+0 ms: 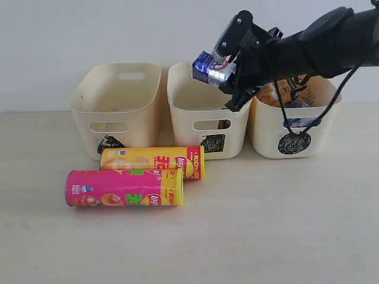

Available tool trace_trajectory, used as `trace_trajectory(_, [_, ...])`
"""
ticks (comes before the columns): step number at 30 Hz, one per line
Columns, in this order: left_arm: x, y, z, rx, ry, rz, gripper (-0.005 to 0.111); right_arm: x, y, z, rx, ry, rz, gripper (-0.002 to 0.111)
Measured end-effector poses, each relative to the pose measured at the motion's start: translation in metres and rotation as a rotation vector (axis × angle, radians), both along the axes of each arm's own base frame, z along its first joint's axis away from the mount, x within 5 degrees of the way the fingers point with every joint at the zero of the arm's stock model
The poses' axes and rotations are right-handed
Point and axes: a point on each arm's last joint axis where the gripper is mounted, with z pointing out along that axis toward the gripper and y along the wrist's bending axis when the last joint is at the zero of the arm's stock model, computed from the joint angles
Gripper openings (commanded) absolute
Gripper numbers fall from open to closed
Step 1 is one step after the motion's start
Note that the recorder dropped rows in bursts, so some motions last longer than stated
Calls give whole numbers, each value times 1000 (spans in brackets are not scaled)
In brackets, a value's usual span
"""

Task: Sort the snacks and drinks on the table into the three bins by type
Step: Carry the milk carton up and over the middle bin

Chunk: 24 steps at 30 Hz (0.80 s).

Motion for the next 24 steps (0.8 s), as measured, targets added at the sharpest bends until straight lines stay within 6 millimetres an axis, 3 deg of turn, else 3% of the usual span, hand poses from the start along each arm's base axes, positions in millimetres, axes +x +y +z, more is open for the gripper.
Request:
trace_trajectory(10, [0, 0, 0, 0, 0, 0, 4, 33, 10, -16, 89, 15, -68, 0])
trace_trajectory(20, [0, 0, 0, 0, 0, 0, 4, 42, 9, -39, 94, 47, -116, 0])
trace_trajectory(24, [0, 0, 0, 0, 0, 0, 4, 43, 9, -42, 91, 48, -122, 12])
